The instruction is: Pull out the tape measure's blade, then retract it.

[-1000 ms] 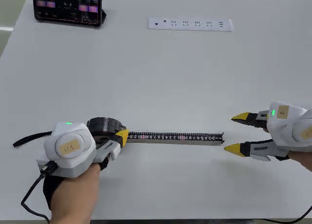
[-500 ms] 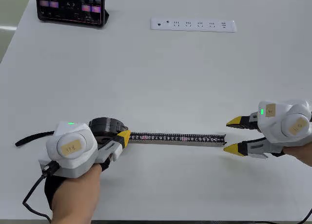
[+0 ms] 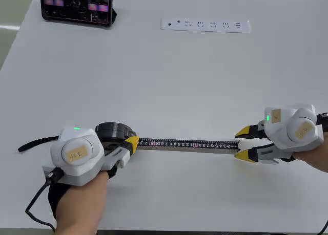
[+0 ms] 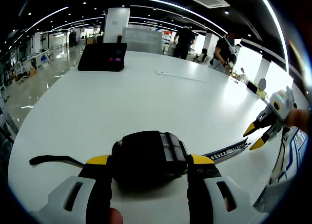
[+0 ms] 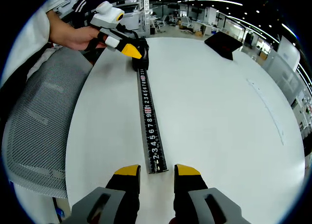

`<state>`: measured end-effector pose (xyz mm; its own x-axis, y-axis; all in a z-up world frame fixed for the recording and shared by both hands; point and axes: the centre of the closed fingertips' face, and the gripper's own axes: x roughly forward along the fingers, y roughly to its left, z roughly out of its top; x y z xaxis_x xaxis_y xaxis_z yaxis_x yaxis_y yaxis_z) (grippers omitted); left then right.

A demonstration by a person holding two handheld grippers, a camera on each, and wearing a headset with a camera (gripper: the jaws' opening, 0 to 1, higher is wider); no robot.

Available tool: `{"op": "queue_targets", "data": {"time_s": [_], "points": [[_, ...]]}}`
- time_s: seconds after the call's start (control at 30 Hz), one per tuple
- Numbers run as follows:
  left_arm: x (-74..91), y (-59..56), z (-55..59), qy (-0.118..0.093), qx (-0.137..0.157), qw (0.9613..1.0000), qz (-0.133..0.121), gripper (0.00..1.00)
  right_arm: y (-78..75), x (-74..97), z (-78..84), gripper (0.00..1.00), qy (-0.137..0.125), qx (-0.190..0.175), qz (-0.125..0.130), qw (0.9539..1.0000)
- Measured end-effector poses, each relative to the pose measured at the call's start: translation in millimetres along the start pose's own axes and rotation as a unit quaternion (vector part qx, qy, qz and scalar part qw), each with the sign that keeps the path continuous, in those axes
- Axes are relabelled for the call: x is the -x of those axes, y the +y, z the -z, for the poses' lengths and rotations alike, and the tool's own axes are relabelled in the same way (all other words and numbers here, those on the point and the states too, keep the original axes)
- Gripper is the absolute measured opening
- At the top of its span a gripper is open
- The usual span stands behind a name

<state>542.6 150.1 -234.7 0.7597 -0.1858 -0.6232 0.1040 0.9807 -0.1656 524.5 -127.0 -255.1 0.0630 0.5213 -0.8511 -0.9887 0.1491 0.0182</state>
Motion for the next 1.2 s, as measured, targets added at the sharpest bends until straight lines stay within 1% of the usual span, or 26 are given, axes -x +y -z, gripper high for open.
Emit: {"op": "queue_targets", "data": {"time_s": [0.27, 0.6, 0.9, 1.2], "points": [[-0.1, 0.1, 0.3, 0.001, 0.000, 1.0000, 0.000, 0.58, 1.0, -2.2, 0.1, 0.19, 0.003, 0.005, -0.008, 1.0000], [-0.4, 0.6, 0.2, 0.001, 0.000, 1.0000, 0.001, 0.58, 1.4, -6.5, 2.1, 0.16, 0.008, 0.015, -0.015, 0.9997], [-0.8, 1.0, -0.2, 0.001, 0.001, 1.0000, 0.002, 0.58, 0.3, -9.4, 1.2, 0.13, 0.014, 0.027, -0.014, 0.9994], [-0.8, 0.5, 0.4, 0.002, 0.001, 1.0000, 0.002, 0.58, 1.6, -10.4, 2.1, 0.13, 0.020, 0.035, -0.014, 0.9991]]}}
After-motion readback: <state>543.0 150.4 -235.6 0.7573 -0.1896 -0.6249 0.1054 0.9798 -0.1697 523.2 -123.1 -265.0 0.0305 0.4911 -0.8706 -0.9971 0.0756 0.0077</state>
